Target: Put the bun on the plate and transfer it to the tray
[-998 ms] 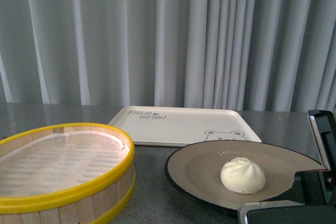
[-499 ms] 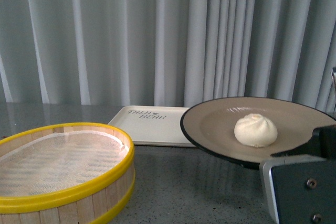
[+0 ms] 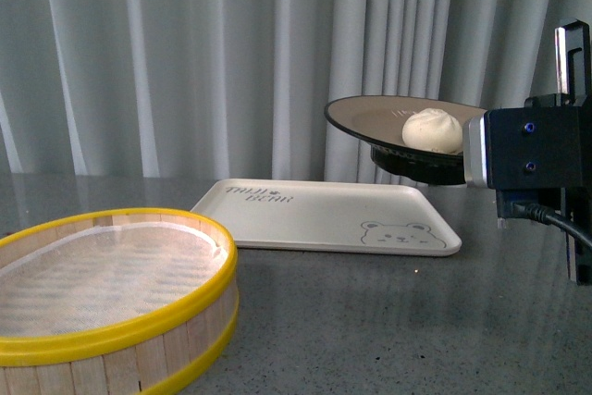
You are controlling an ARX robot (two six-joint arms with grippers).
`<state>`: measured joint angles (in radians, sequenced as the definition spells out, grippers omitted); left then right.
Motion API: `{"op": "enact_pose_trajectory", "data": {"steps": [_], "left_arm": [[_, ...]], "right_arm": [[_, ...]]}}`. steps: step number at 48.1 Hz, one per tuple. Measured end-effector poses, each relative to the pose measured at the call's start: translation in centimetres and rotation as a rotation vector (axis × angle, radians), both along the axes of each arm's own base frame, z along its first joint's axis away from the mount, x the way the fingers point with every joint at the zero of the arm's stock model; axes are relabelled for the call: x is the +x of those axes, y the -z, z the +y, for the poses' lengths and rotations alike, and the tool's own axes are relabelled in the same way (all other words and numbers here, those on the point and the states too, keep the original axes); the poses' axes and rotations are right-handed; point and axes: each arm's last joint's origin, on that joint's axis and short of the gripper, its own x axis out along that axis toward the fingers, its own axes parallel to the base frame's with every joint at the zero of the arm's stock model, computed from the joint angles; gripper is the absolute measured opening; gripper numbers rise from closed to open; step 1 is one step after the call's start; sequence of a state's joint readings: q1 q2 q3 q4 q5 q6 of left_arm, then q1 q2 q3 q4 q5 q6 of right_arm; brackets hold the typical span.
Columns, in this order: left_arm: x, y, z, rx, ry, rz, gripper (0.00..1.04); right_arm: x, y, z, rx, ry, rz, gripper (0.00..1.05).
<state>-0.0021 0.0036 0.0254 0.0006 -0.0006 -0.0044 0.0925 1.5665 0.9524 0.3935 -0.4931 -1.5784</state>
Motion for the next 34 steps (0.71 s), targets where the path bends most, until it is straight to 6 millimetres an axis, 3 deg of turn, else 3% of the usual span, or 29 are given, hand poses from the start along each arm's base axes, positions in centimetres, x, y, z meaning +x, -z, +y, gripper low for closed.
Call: {"op": "enact_pose_trajectory", "data": {"steps": [18, 34], "left_arm": [[0.0, 0.0, 0.0, 0.0, 0.0, 0.0, 0.98], [0.0, 0.0, 0.0, 0.0, 0.0, 0.0, 0.98]], "right_arm": [[6.4, 2.6, -1.5, -0.094, -0.038, 0.117, 0.03], [10.2, 4.5, -2.6, -0.131, -0.022, 0.141, 0.03]]}}
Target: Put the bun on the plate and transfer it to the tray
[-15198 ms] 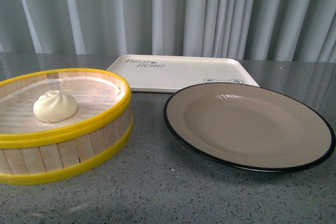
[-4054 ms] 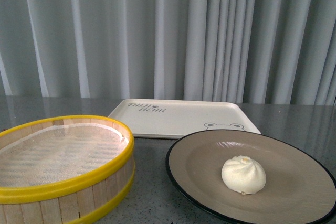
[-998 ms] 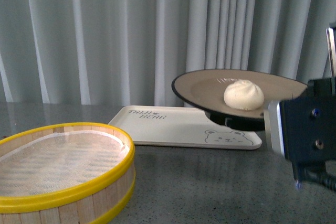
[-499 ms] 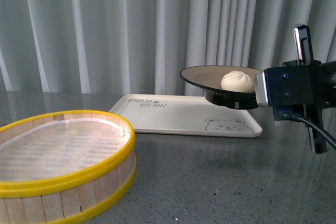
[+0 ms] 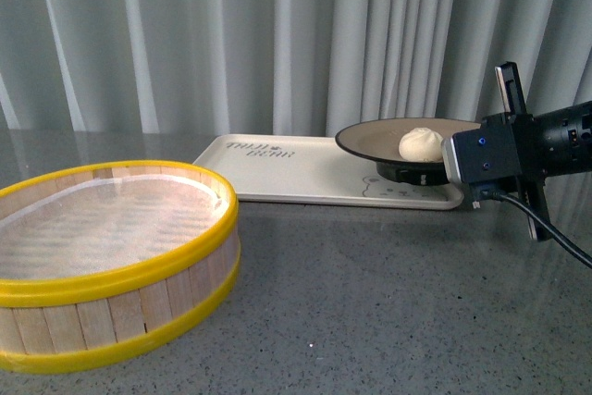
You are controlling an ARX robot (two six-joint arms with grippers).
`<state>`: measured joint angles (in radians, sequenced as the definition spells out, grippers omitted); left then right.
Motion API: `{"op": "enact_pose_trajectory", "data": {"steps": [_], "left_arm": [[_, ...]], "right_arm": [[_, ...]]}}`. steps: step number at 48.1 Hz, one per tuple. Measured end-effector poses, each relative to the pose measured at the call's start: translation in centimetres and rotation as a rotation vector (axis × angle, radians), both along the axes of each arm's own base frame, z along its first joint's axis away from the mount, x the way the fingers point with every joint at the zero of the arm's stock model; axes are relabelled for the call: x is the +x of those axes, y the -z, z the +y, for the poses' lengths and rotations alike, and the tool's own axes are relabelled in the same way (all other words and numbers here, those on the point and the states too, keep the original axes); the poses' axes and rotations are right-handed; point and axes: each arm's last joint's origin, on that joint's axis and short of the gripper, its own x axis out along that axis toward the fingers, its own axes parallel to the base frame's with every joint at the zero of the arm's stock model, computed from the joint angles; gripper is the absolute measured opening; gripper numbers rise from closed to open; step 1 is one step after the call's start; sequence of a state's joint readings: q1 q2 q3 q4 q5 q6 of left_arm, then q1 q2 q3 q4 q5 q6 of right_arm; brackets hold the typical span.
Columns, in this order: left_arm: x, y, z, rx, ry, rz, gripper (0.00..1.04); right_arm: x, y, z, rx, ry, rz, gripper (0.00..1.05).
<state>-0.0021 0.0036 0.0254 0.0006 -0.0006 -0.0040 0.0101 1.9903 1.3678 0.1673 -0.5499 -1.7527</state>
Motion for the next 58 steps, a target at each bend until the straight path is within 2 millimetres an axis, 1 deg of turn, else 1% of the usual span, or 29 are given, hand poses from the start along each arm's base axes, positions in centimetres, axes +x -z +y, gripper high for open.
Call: {"op": "enact_pose_trajectory", "data": {"steps": [19, 29, 36, 42, 49, 58], "left_arm": [[0.0, 0.0, 0.0, 0.0, 0.0, 0.0, 0.98], [0.0, 0.0, 0.0, 0.0, 0.0, 0.0, 0.98], [0.0, 0.0, 0.0, 0.0, 0.0, 0.0, 0.98], [0.0, 0.0, 0.0, 0.0, 0.0, 0.0, 0.98], [0.0, 0.0, 0.0, 0.0, 0.0, 0.0, 0.98], [0.0, 0.0, 0.0, 0.0, 0.0, 0.0, 0.98]], "right_arm": [[3.7, 0.6, 0.0, -0.032, -0.018, -0.011, 0.03], [5.2, 1.4, 0.9, -0.045, -0.023, 0.0, 0.03], [5.9, 1.3, 1.6, -0.046, -0.037, -0.012, 0.03], [6.7, 1.4, 2.9, -0.04, -0.054, -0.017, 0.03], [6.8, 1.5, 3.8, -0.023, -0.061, -0.007, 0.03], [6.7, 1.5, 4.5, -0.015, -0.061, -0.009, 0.03]]}}
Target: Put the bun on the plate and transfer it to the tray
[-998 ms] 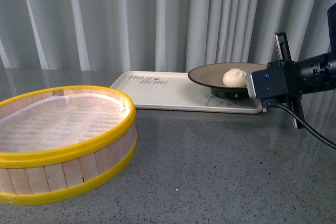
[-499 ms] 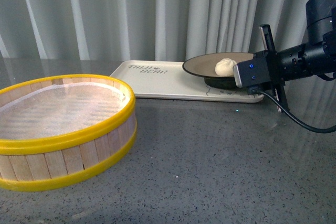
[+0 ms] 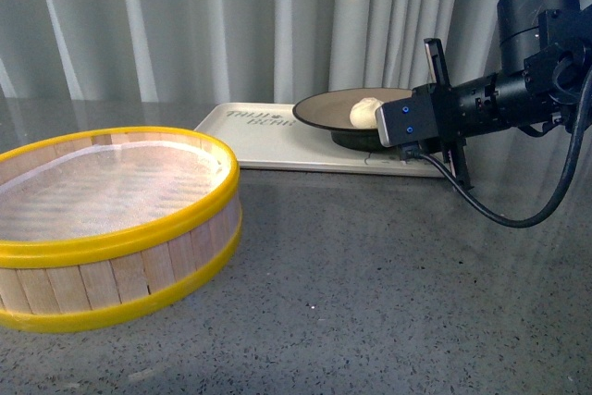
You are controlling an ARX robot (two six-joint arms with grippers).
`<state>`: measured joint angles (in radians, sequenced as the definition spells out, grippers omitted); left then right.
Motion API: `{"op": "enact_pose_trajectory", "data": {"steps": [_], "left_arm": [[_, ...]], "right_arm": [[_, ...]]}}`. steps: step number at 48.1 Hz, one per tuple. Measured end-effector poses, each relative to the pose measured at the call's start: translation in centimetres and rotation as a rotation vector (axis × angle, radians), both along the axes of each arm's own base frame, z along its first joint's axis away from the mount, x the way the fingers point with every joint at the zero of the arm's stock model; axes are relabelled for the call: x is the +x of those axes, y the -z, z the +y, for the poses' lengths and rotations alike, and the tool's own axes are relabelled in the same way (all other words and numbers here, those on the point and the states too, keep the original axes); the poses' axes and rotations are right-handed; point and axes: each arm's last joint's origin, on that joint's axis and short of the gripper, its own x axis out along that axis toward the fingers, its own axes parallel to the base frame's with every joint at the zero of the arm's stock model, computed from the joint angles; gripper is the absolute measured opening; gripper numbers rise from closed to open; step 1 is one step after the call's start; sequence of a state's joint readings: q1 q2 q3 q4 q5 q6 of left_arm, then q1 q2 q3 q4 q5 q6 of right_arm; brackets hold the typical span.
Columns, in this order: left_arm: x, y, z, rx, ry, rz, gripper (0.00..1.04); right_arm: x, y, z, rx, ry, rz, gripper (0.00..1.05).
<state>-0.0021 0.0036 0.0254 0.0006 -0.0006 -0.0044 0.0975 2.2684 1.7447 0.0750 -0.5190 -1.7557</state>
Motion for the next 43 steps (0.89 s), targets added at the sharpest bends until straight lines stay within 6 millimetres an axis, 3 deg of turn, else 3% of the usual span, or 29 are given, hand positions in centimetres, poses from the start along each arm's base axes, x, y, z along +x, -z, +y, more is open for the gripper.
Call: {"op": "enact_pose_trajectory", "data": {"steps": [7, 12, 25, 36, 41, 43], "left_arm": [[0.0, 0.0, 0.0, 0.0, 0.0, 0.0, 0.98], [0.0, 0.0, 0.0, 0.0, 0.0, 0.0, 0.98], [0.0, 0.0, 0.0, 0.0, 0.0, 0.0, 0.98], [0.0, 0.0, 0.0, 0.0, 0.0, 0.0, 0.98], [0.0, 0.0, 0.0, 0.0, 0.0, 0.0, 0.98], [0.0, 0.0, 0.0, 0.0, 0.0, 0.0, 0.98]], "right_arm": [[-0.2, 0.6, 0.1, 0.007, 0.015, 0.011, 0.03], [-0.9, 0.9, 0.0, 0.007, 0.015, 0.015, 0.22], [-2.8, -0.3, -0.4, 0.019, 0.02, -0.001, 0.56], [-7.2, -3.9, 0.2, 0.141, 0.096, -0.045, 0.96], [-9.8, -6.1, 0.7, 0.251, 0.176, -0.084, 0.96], [-11.7, -7.6, 1.0, 0.364, 0.256, -0.116, 0.96]]}}
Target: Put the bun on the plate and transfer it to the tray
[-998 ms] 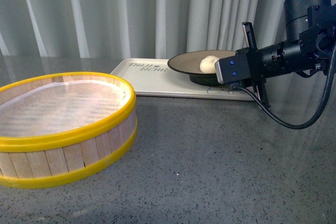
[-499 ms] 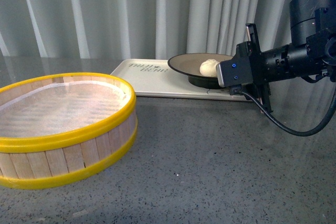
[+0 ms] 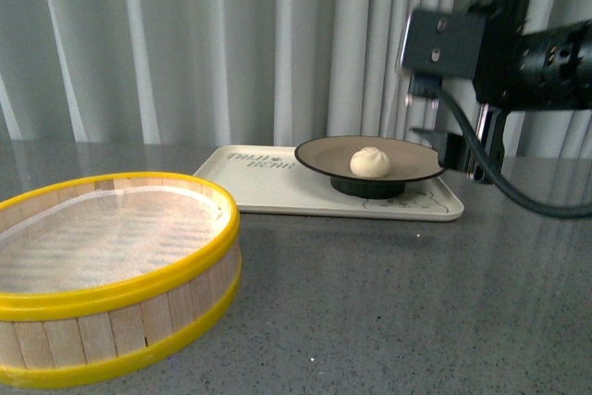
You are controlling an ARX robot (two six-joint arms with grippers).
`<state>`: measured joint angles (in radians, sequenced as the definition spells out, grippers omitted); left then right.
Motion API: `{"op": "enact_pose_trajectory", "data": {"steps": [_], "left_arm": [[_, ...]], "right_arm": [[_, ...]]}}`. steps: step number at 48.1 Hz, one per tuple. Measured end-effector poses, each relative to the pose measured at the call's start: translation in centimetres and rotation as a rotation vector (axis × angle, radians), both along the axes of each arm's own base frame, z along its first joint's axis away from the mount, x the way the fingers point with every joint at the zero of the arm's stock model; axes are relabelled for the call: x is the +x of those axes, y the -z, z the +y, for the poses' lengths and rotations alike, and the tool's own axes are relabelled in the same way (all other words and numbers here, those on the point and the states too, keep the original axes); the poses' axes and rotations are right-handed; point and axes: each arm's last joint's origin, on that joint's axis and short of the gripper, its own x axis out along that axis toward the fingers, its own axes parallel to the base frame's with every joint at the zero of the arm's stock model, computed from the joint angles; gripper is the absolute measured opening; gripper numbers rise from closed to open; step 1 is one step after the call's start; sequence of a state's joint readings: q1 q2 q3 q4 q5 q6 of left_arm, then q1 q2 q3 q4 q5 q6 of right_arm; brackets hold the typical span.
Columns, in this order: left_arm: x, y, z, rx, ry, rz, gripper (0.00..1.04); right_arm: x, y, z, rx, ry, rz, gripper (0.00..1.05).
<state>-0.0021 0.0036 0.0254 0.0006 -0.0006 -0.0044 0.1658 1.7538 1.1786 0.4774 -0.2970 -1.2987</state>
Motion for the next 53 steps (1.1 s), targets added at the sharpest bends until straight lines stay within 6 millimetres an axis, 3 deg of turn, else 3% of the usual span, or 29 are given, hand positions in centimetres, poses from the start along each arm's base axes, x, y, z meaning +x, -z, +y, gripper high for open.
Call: {"op": "enact_pose_trajectory", "data": {"steps": [2, 4, 10, 17, 19, 24, 31, 34, 53], "left_arm": [[0.0, 0.0, 0.0, 0.0, 0.0, 0.0, 0.98], [0.0, 0.0, 0.0, 0.0, 0.0, 0.0, 0.98], [0.0, 0.0, 0.0, 0.0, 0.0, 0.0, 0.98], [0.0, 0.0, 0.0, 0.0, -0.002, 0.0, 0.98], [0.0, 0.0, 0.0, 0.0, -0.002, 0.0, 0.98], [0.0, 0.0, 0.0, 0.0, 0.0, 0.0, 0.98], [0.0, 0.0, 0.0, 0.0, 0.0, 0.0, 0.98], [0.0, 0.0, 0.0, 0.0, 0.0, 0.0, 0.98], [0.0, 0.0, 0.0, 0.0, 0.0, 0.0, 0.98]], "right_arm": [[-2.3, -1.6, 0.1, 0.154, 0.075, -0.027, 0.96], [-3.2, -2.6, 0.1, 0.238, 0.078, -0.027, 0.96], [-3.9, -3.8, -0.1, 0.363, 0.107, -0.017, 0.95], [-5.8, -0.4, -1.4, 0.815, 0.439, 0.113, 0.73], [-6.5, 0.4, -1.8, 0.909, 0.458, 0.139, 0.68], [-10.3, 2.5, -3.6, 1.169, 0.463, 0.187, 0.43], [-14.2, 4.7, -4.8, 1.238, 0.453, 0.212, 0.11], [-15.1, 5.5, -5.1, 1.24, 0.457, 0.223, 0.02], [-20.2, 8.0, -6.9, 1.247, 0.448, 0.235, 0.02]]}}
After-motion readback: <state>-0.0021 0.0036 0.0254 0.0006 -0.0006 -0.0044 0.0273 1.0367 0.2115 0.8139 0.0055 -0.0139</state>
